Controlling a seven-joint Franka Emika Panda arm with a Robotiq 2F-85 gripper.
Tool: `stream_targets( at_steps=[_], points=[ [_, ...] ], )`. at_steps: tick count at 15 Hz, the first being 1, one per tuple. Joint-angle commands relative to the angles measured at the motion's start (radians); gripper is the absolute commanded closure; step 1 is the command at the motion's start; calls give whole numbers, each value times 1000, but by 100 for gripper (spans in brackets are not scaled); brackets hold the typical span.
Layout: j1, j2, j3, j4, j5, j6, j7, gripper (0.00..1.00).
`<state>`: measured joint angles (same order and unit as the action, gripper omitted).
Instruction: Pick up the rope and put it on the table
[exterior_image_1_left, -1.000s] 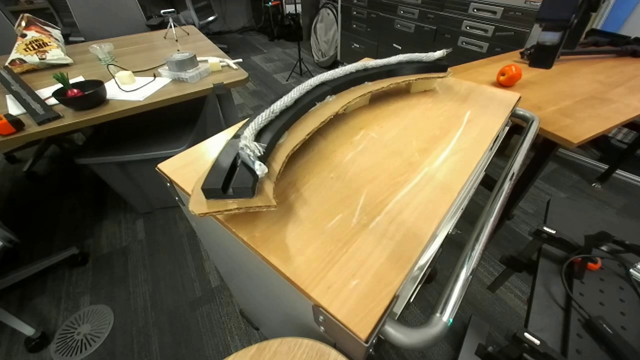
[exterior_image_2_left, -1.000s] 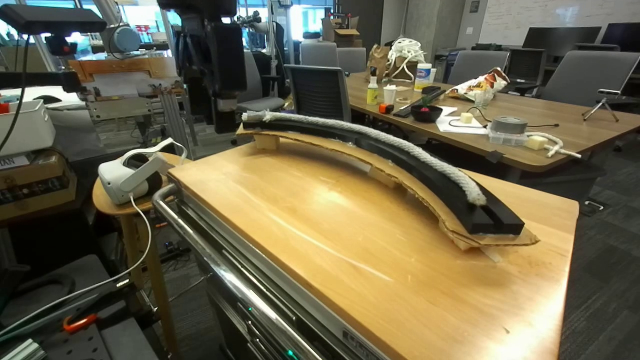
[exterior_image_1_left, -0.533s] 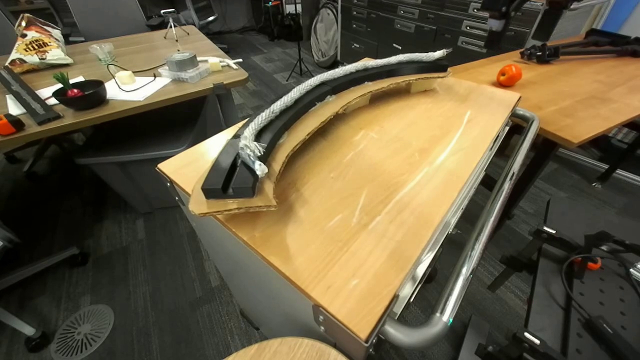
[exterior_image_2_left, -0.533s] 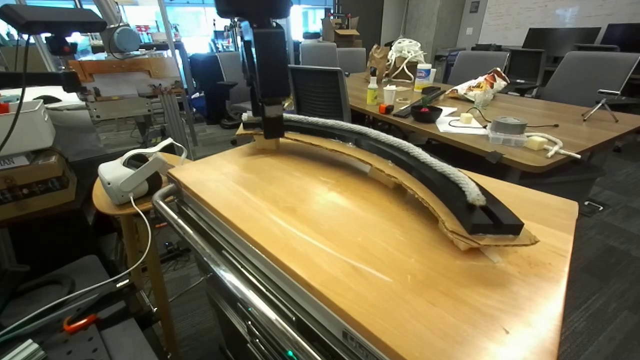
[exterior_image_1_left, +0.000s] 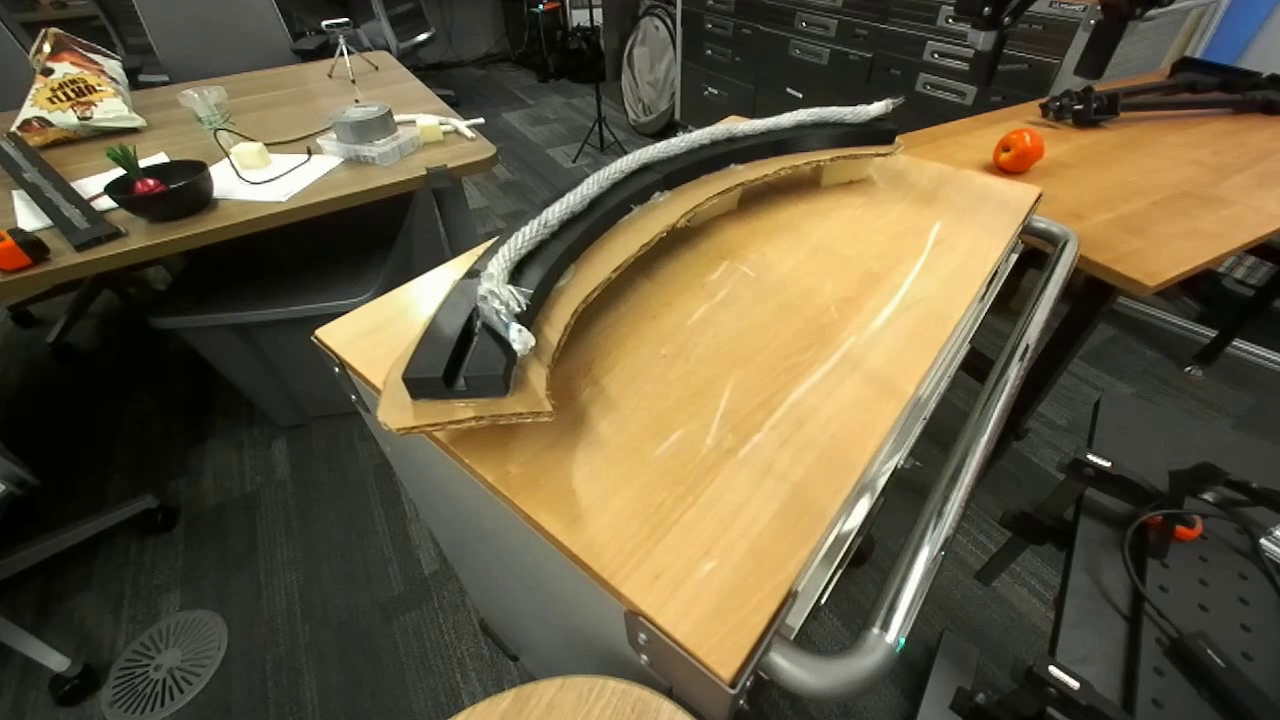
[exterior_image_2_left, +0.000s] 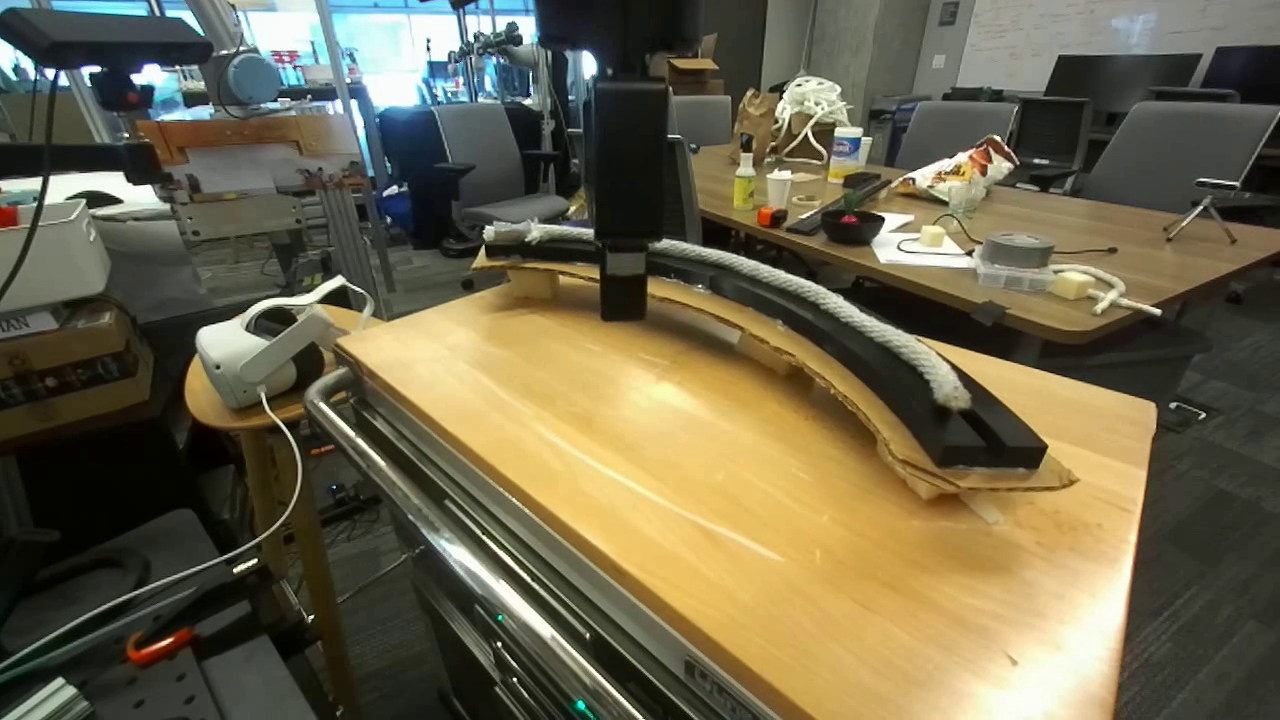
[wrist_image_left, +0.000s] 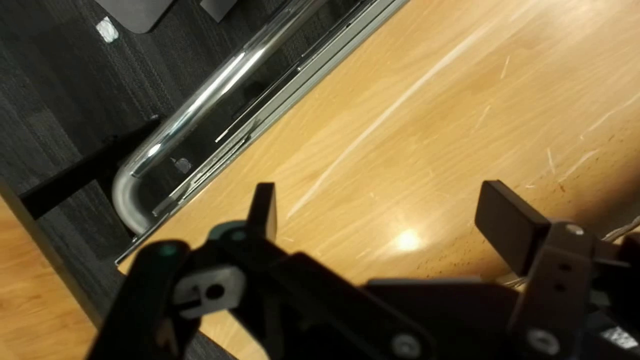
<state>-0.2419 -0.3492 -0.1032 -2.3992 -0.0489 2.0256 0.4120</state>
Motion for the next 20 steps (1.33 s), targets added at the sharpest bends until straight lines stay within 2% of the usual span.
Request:
stream_targets(
  at_steps=[1, 4, 5, 8, 10, 12, 13, 15, 20],
  points=[
    [44, 27, 23, 9, 60, 10, 7, 0],
    [136, 86, 78, 70, 237, 81, 47, 0],
    [155, 105, 108, 91, 250, 136, 75, 0],
    [191, 222, 195, 224, 178, 251, 204, 0],
    [206, 320, 232, 349, 124, 216, 233, 0],
    [249, 399, 225, 457, 104, 97, 192, 0],
    [249, 294, 207, 312, 131, 187, 204, 0],
    [270, 366, 205, 392, 120, 140, 203, 0],
    [286, 443, 199, 489, 119, 133, 269, 0]
  ],
)
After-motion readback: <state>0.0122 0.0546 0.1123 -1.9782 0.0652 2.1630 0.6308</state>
